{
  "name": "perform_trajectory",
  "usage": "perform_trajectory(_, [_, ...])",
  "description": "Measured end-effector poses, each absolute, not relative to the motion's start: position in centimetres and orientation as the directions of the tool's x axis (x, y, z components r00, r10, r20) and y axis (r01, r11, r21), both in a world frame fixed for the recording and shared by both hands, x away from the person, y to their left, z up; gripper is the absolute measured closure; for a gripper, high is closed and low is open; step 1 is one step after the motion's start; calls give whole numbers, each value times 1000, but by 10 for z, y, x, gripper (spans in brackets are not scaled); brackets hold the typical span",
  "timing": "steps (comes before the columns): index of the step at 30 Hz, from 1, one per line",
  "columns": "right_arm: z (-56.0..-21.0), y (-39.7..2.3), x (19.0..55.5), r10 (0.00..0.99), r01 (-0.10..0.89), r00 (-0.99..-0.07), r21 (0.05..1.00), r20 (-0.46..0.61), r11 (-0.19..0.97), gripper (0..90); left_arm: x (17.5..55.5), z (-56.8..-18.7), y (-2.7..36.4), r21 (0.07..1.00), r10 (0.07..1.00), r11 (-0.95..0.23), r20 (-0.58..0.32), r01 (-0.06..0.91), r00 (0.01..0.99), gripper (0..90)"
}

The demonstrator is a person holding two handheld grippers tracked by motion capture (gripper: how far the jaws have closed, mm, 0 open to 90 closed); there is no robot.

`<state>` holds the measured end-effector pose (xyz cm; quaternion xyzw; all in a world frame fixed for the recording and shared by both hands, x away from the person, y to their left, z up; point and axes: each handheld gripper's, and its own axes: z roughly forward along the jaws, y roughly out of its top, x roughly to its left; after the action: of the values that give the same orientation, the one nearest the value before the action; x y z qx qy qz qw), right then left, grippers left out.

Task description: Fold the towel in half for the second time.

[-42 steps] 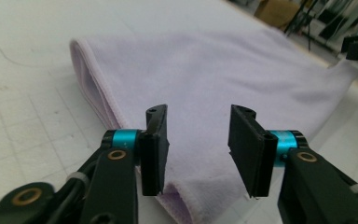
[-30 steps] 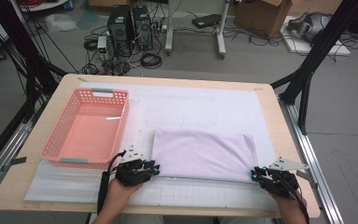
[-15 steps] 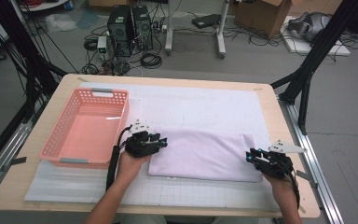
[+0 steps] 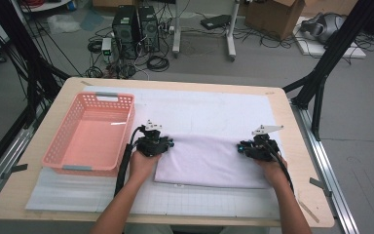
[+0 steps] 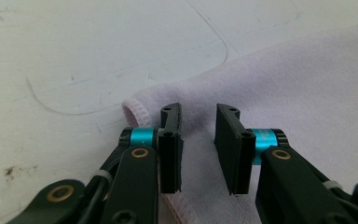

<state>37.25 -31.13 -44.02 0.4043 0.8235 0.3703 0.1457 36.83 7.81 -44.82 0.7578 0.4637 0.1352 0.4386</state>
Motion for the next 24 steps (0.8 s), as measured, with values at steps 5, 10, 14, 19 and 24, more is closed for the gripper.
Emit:
perform_trajectory(5, [-442, -315, 387, 855, 566, -518, 740, -25, 364, 775, 366, -448, 81, 792, 821, -185, -202, 583, 535, 712])
perform_trajectory(10, [-443, -329, 383, 893, 581, -450, 756, -12, 302, 732, 366, -449, 84, 794, 823, -184, -199, 580, 533, 734])
perform_trajectory(14, [-430, -340, 364, 890, 545, -456, 787, -10, 288, 681, 366, -449, 84, 794, 823, -187, -195, 579, 534, 737])
perform_trajectory(19, [-422, -357, 321, 837, 512, -541, 819, 75, 258, 683, 365, -447, 86, 790, 818, -193, -198, 582, 540, 717])
perform_trajectory(24, [-439, -363, 287, 801, 528, -593, 791, 83, 309, 689, 360, -443, 87, 781, 818, -218, -182, 585, 546, 709])
